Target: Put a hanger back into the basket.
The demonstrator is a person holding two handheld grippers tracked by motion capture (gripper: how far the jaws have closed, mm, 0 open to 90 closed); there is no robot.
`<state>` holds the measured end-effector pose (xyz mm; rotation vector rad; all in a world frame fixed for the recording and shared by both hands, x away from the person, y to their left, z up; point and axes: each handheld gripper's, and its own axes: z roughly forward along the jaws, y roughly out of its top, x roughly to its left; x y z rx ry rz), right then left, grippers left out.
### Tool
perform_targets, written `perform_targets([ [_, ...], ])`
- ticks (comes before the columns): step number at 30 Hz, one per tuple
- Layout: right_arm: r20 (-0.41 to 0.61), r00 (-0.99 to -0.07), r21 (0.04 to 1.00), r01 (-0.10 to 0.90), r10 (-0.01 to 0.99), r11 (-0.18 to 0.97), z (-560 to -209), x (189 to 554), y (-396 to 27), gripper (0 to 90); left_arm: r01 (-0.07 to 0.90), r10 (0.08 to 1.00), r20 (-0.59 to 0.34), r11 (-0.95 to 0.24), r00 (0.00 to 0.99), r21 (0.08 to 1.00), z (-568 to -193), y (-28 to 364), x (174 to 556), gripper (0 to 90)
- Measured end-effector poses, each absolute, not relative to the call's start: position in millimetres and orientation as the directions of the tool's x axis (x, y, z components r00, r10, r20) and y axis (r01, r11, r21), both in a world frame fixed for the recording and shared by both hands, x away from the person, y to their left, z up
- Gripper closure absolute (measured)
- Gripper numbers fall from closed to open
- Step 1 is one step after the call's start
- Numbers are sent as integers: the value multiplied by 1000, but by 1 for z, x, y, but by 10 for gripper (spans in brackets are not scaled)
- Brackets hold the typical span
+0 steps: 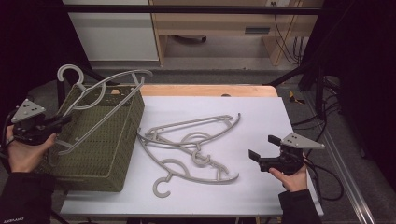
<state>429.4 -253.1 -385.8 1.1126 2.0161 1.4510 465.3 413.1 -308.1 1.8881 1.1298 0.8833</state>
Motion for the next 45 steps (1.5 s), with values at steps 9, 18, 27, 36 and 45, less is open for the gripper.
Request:
perform_targets([
  [9, 110, -604, 918, 366, 789, 152, -386, 430, -251, 38, 451, 934, 171, -305, 313, 839, -326, 447, 465, 816],
  [18, 111, -604, 917, 368, 789, 153, -387, 430, -249, 38, 486, 936, 182, -316, 303, 815, -337, 453, 466, 816],
  [27, 112, -609, 915, 372, 786, 158, -388, 430, -247, 38, 507, 936, 173, -314, 305, 802, -347, 459, 467, 816],
  [36, 108, -612, 912, 375, 783, 167, -389, 430, -246, 38, 539, 932, 199, -339, 302, 771, -352, 463, 471, 816],
  [45, 102, -617, 910, 375, 780, 177, -389, 431, -245, 38, 599, 926, 220, -367, 306, 712, -366, 459, 479, 813],
])
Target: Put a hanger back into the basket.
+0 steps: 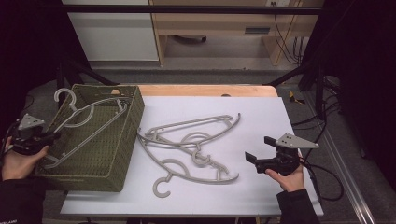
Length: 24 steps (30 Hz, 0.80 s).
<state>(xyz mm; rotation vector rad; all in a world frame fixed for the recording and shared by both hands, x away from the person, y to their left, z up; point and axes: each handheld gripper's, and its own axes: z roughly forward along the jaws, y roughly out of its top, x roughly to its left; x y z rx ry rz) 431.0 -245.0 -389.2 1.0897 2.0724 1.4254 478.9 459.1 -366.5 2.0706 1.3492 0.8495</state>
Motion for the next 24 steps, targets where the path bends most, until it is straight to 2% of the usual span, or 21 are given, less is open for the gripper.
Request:
perform_targets([
  [3, 102, -618, 910, 374, 780, 177, -389, 431, -245, 38, 636, 919, 256, -394, 301, 663, -369, 454, 484, 811],
  [9, 99, -620, 910, 372, 778, 181, -389, 431, -245, 38, 690, 926, 238, -378, 294, 617, -371, 455, 489, 783],
  [16, 97, -620, 912, 369, 778, 180, -389, 430, -245, 38, 674, 931, 221, -362, 289, 644, -366, 456, 486, 737],
  [20, 99, -621, 912, 368, 778, 178, -388, 430, -245, 38, 631, 930, 209, -359, 302, 687, -356, 449, 479, 710],
  [24, 102, -619, 914, 368, 779, 173, -388, 430, -245, 39, 562, 918, 193, -368, 347, 741, -343, 432, 470, 636],
])
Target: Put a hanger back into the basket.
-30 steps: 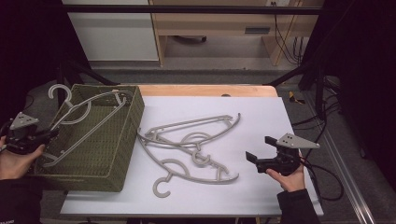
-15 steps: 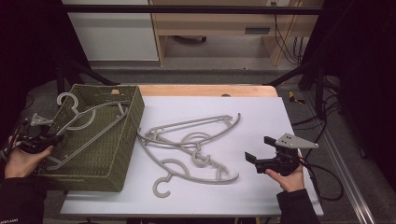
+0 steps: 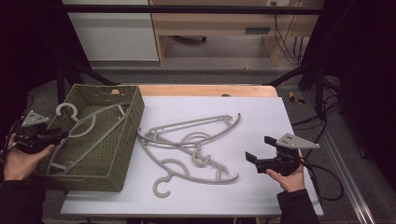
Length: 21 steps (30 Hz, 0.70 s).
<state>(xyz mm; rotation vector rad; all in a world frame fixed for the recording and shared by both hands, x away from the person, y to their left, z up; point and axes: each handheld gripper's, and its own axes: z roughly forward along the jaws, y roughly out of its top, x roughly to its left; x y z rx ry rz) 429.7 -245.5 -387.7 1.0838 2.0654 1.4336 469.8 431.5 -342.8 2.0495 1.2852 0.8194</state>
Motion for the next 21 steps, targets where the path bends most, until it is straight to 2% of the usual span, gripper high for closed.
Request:
perform_targets([
  [12, 101, -619, 919, 358, 779, 165, -388, 430, -246, 38, 340, 850, 72, -285, 521, 896, -327, 361, 451, 310],
  [19, 101, -620, 920, 356, 778, 164, -389, 430, -244, 36, 299, 813, 48, -268, 580, 916, -337, 327, 443, 157],
  [21, 101, -619, 920, 355, 779, 163, -389, 430, -244, 36, 289, 801, 38, -259, 598, 922, -340, 317, 440, 146],
])
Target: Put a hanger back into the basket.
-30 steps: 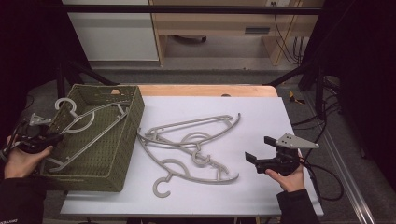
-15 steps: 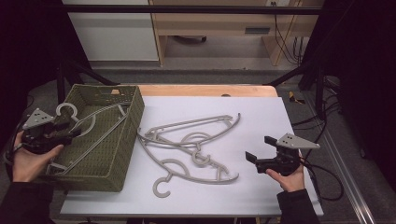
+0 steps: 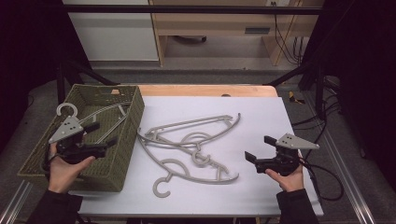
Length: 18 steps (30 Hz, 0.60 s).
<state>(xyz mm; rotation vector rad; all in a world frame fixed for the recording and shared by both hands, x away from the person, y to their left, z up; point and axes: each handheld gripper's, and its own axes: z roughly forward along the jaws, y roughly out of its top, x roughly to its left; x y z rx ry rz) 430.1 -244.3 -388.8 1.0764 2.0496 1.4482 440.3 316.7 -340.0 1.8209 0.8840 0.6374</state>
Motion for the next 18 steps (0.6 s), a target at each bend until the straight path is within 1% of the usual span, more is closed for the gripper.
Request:
perform_targets([
  [2, 100, -619, 921, 354, 779, 163, -389, 430, -245, 36, 289, 786, 25, -256, 618, 922, -342, 308, 439, 136],
  [11, 103, -620, 921, 354, 778, 160, -389, 430, -245, 36, 269, 705, 51, -335, 707, 903, -348, 253, 440, 119],
  [18, 104, -619, 921, 355, 778, 160, -389, 429, -245, 34, 269, 671, 59, -374, 739, 888, -356, 220, 452, 109],
])
